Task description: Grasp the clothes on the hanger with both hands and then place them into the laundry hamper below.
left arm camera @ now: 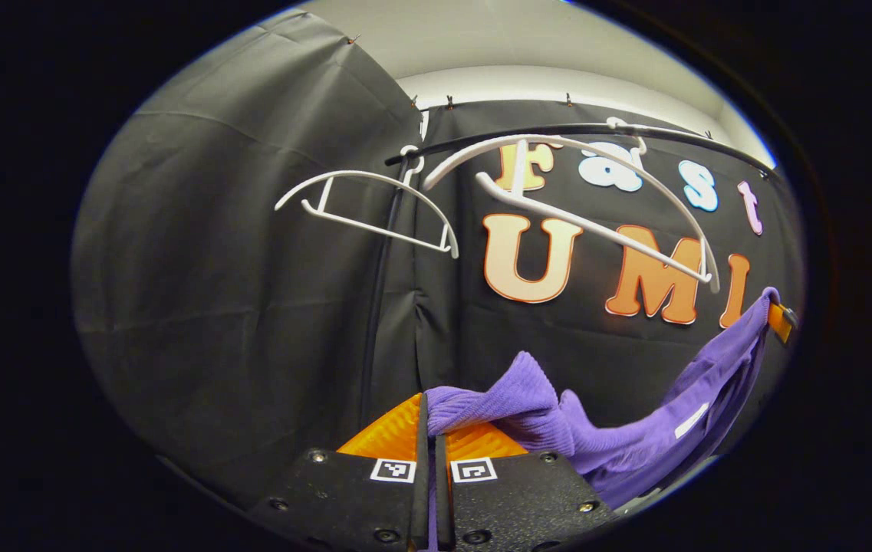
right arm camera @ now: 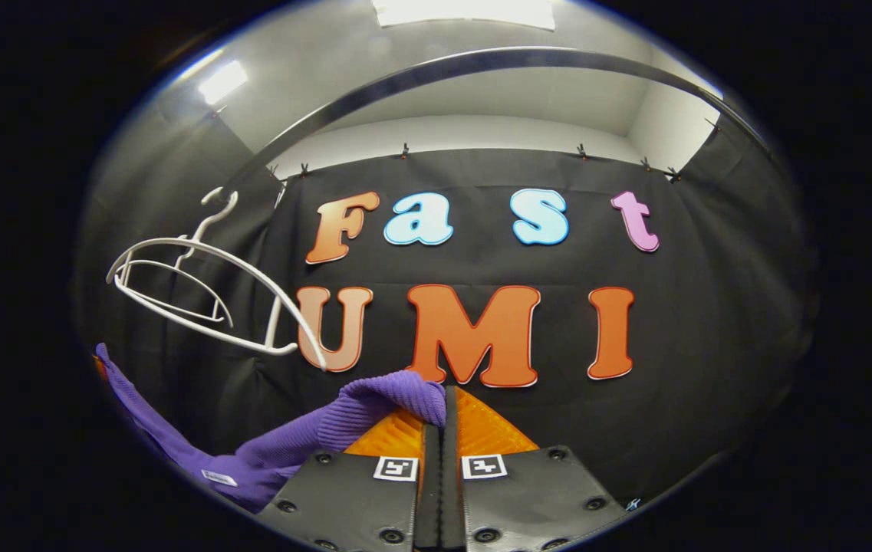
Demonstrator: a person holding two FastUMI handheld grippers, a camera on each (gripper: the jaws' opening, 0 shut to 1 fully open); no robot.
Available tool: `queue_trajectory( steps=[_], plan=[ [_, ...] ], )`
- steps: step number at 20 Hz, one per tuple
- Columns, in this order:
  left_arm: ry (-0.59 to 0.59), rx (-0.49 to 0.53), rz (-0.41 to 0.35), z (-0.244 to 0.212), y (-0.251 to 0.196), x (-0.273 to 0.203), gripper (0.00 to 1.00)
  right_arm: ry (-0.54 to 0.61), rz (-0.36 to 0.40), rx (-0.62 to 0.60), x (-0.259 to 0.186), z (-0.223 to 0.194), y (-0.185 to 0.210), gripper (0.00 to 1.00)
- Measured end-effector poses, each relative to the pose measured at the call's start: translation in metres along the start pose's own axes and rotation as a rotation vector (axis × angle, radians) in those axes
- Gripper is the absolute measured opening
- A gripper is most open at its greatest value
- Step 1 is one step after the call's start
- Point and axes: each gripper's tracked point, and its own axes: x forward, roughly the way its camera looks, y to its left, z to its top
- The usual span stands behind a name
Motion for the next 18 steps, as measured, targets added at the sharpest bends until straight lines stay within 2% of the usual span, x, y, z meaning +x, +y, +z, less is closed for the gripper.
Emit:
queue_trajectory(
  steps=[4, 6, 7, 9, 12, 13, 18],
  plan=[
    [0.009, 0.021, -0.077, -0.006, -0.038, -0.007, 0.04, 0.052, 0.188, 0.011, -0.018, -0.017, 0.064, 0.07],
    [0.033, 0.019, -0.113, -0.014, -0.058, -0.008, 0.01, 0.083, 0.26, 0.008, -0.025, -0.031, 0.09, 0.08],
    [0.046, 0.014, -0.13, -0.021, -0.067, -0.009, 0.06, 0.099, 0.29, 0.01, -0.031, -0.037, 0.101, 0.08],
    [0.078, 0.0, -0.159, -0.035, -0.08, -0.01, 0.04, 0.143, 0.34, 0.021, -0.042, -0.055, 0.122, 0.08],
    [0.157, -0.039, -0.18, -0.064, -0.098, -0.015, 0.01, 0.243, 0.383, 0.057, -0.054, -0.089, 0.141, 0.08],
    [0.19, -0.048, -0.177, -0.077, -0.102, -0.017, 0.04, 0.284, 0.387, 0.069, -0.058, -0.105, 0.144, 0.08],
    [0.399, -0.105, -0.183, -0.153, -0.116, -0.041, 0.06, 0.485, 0.322, 0.121, -0.078, -0.183, 0.137, 0.08]
  ],
)
